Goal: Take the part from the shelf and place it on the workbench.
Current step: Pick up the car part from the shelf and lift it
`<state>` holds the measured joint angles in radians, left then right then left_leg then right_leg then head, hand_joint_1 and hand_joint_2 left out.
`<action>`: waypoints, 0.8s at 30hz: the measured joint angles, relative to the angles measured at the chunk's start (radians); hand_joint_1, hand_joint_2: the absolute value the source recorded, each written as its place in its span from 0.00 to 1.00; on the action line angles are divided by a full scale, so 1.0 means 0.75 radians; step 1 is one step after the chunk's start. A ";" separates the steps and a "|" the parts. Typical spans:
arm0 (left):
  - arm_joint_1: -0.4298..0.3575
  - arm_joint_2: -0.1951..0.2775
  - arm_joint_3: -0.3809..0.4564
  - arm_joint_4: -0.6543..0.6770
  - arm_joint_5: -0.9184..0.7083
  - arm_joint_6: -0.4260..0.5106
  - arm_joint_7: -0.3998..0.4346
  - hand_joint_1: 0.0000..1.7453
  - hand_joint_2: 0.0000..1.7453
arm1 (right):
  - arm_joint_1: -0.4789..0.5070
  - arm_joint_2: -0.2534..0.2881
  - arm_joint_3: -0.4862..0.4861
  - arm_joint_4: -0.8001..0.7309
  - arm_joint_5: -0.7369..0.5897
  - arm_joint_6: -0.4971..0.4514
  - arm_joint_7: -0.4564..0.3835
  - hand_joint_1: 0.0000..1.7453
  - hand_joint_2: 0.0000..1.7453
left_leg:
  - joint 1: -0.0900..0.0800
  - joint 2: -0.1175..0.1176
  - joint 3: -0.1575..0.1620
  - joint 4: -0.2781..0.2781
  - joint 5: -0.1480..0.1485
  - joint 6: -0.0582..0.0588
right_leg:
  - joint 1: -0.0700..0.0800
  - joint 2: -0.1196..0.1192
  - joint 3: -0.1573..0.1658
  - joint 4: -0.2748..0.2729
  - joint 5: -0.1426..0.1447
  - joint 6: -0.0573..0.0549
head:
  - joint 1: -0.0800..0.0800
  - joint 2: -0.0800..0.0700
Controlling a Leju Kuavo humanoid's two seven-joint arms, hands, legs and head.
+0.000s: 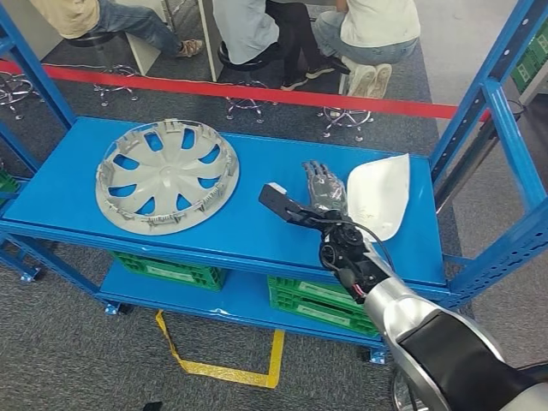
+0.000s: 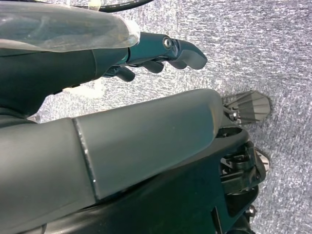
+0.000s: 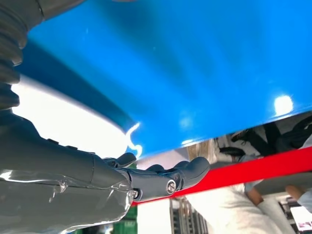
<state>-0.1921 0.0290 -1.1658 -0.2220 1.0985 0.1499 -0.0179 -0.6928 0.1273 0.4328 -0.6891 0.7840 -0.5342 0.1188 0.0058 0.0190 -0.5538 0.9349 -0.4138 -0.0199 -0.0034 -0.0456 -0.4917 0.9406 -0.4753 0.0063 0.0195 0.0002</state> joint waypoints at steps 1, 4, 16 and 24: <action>0.001 0.000 0.000 0.000 0.000 0.000 0.000 0.00 0.00 | -0.001 -0.011 0.017 -0.018 0.001 0.007 0.016 0.00 1.00 | 0.000 0.000 0.000 0.000 0.000 0.000 | 0.000 0.000 0.000 0.000 0.000 0.000 | 0.000 0.000; 0.003 0.000 0.000 0.000 0.000 0.000 -0.002 0.00 0.00 | -0.001 -0.050 0.067 -0.086 0.011 0.030 0.063 0.00 1.00 | 0.000 0.000 0.000 0.000 0.000 0.000 | 0.000 0.000 0.000 0.000 0.000 0.000 | 0.000 0.000; 0.030 0.001 0.001 0.000 0.034 0.000 -0.032 0.00 0.00 | 0.053 -0.246 0.200 -0.468 0.023 0.241 0.188 0.00 1.00 | 0.000 0.000 0.000 0.000 0.000 0.000 | 0.000 0.000 0.000 0.000 0.000 0.000 | 0.000 0.000; 0.064 0.001 0.012 0.000 0.059 0.005 -0.064 0.00 0.00 | 0.092 -0.436 0.261 -0.813 -0.010 0.373 0.266 0.00 1.00 | 0.000 0.000 0.000 0.000 0.000 0.000 | 0.000 0.000 0.000 0.000 0.000 0.000 | 0.000 0.000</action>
<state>-0.1441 0.0299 -1.1568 -0.2218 1.1424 0.1535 -0.0659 -0.6235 -0.1997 0.6286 -1.2989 0.7767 -0.2542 0.3180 0.0058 0.0189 -0.5538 0.9351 -0.4141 -0.0197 -0.0037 -0.0457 -0.4919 0.9403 -0.4753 0.0064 0.0196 0.0000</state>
